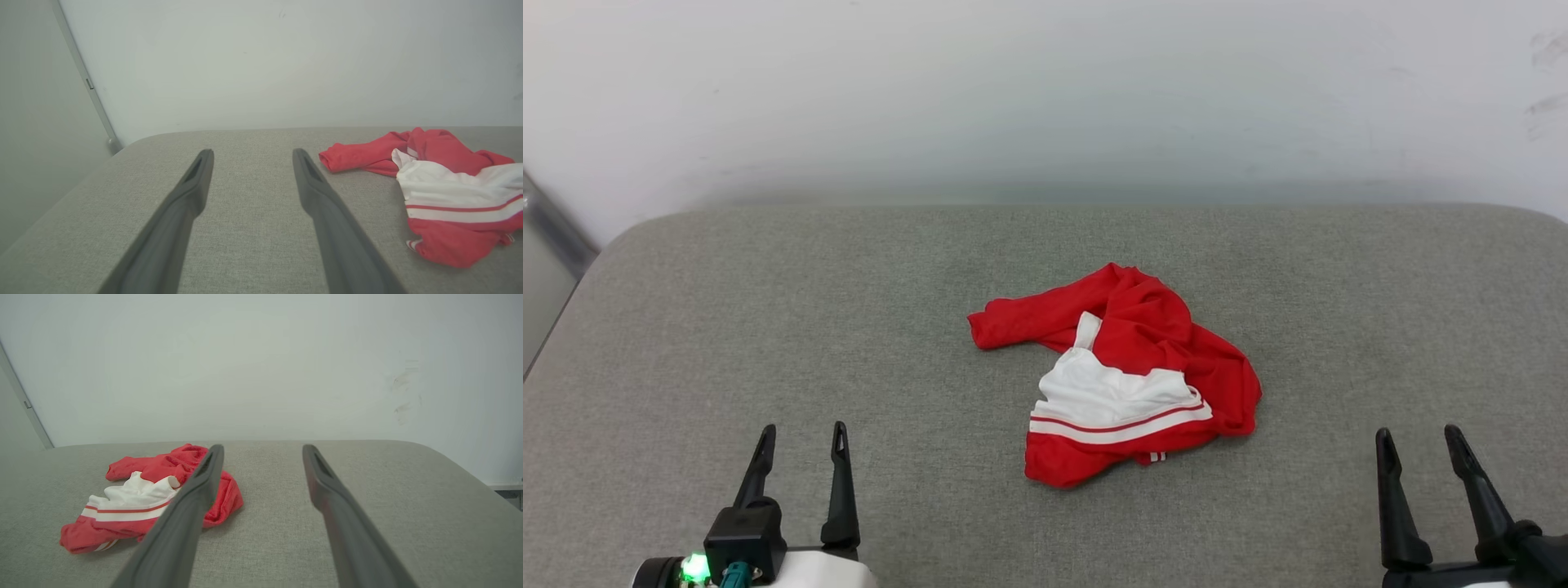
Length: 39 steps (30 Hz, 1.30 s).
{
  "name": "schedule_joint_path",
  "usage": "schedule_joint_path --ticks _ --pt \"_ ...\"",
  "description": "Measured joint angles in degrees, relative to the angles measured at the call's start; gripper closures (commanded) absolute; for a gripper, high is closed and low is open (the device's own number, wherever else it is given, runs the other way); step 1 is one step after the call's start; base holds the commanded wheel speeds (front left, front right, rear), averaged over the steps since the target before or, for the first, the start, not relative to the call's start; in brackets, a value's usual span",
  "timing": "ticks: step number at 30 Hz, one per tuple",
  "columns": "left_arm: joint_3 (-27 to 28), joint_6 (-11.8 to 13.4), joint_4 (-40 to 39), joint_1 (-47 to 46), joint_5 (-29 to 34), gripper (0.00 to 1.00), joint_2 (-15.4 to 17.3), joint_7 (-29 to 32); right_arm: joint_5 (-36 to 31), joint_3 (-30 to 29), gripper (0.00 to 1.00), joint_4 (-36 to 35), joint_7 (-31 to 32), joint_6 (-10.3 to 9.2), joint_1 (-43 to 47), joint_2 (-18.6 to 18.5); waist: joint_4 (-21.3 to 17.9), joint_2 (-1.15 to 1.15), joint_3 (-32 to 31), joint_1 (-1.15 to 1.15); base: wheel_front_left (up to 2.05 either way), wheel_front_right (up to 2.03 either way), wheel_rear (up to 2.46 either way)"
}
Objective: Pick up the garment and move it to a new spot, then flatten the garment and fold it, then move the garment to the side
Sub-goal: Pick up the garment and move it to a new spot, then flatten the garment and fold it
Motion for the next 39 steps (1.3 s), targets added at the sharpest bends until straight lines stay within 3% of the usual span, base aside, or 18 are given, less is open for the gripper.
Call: schedule_joint_path --ticks 13,24,32,39 --pt "3.92 -3.89 0.69 0.94 3.15 0.0 -3.09 0.0 0.47 0.45 0.0 0.96 0.0 0.0 0.54 0.0 0.09 0.0 -0.78 0.0 0.0 0.0 0.0" --pt "5.43 -6.89 1.11 -1.62 4.11 0.0 -3.67 0.0 0.56 0.14 0.0 0.92 0.0 0.0 0.47 0.0 0.11 0.0 -0.57 0.0 0.0 0.0 0.0" --pt "2.83 -12.3 4.23 -17.16 6.6 0.0 1.03 -0.01 0.1 0.52 0.0 0.64 0.0 0.0 -0.02 0.01 0.29 0.0 0.69 0.0 0.0 0.0 0.0" --pt "-2.29 -15.06 11.12 -31.72 4.76 0.0 4.76 0.01 -0.38 0.81 0.0 0.11 0.0 0.0 -1.18 0.01 -1.28 0.0 2.86 0.0 0.0 0.0 0.0"
